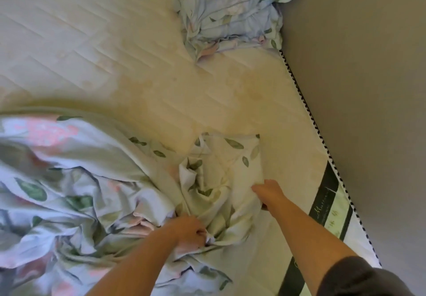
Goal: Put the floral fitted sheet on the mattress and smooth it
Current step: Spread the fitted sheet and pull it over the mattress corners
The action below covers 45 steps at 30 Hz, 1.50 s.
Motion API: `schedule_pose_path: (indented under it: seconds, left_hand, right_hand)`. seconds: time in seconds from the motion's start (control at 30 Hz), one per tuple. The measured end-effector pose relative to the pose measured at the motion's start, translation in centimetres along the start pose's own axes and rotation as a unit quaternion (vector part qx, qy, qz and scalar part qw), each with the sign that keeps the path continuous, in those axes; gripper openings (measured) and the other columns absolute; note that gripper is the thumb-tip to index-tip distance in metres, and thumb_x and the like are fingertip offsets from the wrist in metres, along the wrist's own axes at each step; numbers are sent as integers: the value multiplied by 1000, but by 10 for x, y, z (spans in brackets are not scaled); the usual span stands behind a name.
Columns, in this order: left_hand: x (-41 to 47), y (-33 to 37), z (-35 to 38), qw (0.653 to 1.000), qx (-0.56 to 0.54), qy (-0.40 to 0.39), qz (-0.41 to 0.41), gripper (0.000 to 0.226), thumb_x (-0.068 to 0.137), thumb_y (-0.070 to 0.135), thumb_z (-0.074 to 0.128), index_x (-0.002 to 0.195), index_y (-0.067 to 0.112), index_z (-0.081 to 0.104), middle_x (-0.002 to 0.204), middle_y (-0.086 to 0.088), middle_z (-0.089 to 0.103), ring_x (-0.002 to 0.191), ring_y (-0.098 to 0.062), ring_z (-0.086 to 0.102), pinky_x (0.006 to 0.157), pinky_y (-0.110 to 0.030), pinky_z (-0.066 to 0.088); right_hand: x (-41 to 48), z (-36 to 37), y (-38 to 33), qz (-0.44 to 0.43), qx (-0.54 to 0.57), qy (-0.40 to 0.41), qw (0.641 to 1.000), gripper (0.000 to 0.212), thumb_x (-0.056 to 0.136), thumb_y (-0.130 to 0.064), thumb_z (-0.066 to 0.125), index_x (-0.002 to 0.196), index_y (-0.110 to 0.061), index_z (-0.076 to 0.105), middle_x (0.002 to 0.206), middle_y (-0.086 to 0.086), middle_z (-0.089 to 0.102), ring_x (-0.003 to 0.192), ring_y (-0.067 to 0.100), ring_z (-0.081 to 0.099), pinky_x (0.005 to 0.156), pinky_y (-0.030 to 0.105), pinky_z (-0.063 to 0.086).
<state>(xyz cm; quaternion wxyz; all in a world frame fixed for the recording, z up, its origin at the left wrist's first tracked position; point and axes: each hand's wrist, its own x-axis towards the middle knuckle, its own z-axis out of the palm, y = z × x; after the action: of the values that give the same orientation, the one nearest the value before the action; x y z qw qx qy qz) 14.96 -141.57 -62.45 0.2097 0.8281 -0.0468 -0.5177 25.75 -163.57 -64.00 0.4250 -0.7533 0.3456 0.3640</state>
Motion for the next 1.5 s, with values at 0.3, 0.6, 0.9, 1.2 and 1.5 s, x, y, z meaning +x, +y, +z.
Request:
schedule_pose_path:
  seconds: [0.3, 0.6, 0.9, 1.2, 1.5]
  left_hand:
    - [25, 5, -70, 923, 290, 254, -2, 83, 90, 28, 55, 151, 26, -1, 160, -2, -9, 147, -27, -10, 115, -56, 3]
    - [59, 37, -70, 941, 277, 181, -67, 80, 95, 26, 48, 151, 22, -8, 158, -11, 11, 145, -32, 9, 116, -56, 9]
    - [71, 25, -85, 920, 277, 269, -72, 22, 92, 29, 42, 110, 24, 54, 112, 0, 50, 108, -21, 48, 92, -37, 35]
    - [71, 40, -127, 923, 63, 369, 88, 26, 99, 34, 41, 84, 13, 46, 63, -3, 54, 57, -24, 51, 50, -31, 33]
    - [87, 58, -115, 906, 180, 371, 93, 50, 89, 43, 53, 133, 22, 44, 133, -5, 48, 120, -26, 46, 95, -41, 38]
  right_hand:
    - [9, -56, 43, 31, -149, 173, 973, 39, 91, -6, 49, 128, 4, 50, 125, 24, 56, 114, 40, 53, 80, 34, 43]
    - [35, -70, 31, 59, -3, 185, 981, 36, 92, -13, 53, 124, 4, 51, 120, 21, 57, 109, 37, 55, 86, 36, 47]
    - [41, -107, 74, 58, -50, 239, 968, 57, 89, -18, 57, 138, -6, 33, 124, 20, 49, 116, 39, 49, 88, 44, 47]
    - [61, -103, 29, -156, -449, 173, 863, 34, 93, -22, 50, 127, -14, 45, 123, 10, 54, 111, 31, 53, 92, 43, 38]
    - [59, -120, 33, -250, -171, 167, 938, 22, 86, -17, 55, 71, -14, 39, 63, 1, 45, 61, 19, 41, 56, 31, 38]
